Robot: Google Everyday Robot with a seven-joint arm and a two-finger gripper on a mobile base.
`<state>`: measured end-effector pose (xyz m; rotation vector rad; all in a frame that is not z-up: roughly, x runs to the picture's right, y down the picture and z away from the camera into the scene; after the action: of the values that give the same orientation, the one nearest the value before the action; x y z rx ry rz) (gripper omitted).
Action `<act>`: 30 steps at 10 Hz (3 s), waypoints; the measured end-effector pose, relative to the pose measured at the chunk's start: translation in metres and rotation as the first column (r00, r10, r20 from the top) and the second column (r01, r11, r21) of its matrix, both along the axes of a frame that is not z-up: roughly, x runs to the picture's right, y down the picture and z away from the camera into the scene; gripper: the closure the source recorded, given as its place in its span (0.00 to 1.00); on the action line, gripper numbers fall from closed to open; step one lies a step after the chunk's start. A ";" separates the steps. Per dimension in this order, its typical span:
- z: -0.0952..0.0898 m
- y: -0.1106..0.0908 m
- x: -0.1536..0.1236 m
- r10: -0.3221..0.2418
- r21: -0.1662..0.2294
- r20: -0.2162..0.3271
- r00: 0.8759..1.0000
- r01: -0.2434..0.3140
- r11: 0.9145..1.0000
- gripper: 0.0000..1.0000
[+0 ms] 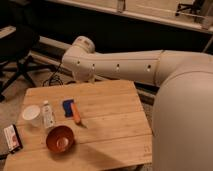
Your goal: Place the bottle in the ceramic bowl
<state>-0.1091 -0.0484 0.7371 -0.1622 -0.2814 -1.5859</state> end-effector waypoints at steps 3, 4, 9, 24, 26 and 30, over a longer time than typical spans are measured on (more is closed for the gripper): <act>0.000 0.000 0.000 0.000 0.000 0.000 1.000 0.000 1.000 0.45; 0.000 0.000 0.000 0.000 0.000 0.000 1.000 0.000 1.000 0.45; 0.000 0.000 0.000 0.000 0.000 0.000 1.000 0.000 1.000 0.45; -0.061 0.048 -0.147 -0.351 0.005 0.214 0.912 0.358 0.934 0.45; -0.073 0.068 -0.199 -0.450 0.012 0.265 0.853 0.463 0.886 0.45; -0.038 0.105 -0.247 -0.569 -0.051 0.259 0.780 0.600 0.799 0.45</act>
<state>-0.3566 0.0564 0.6991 -0.1768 -0.5601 -2.2208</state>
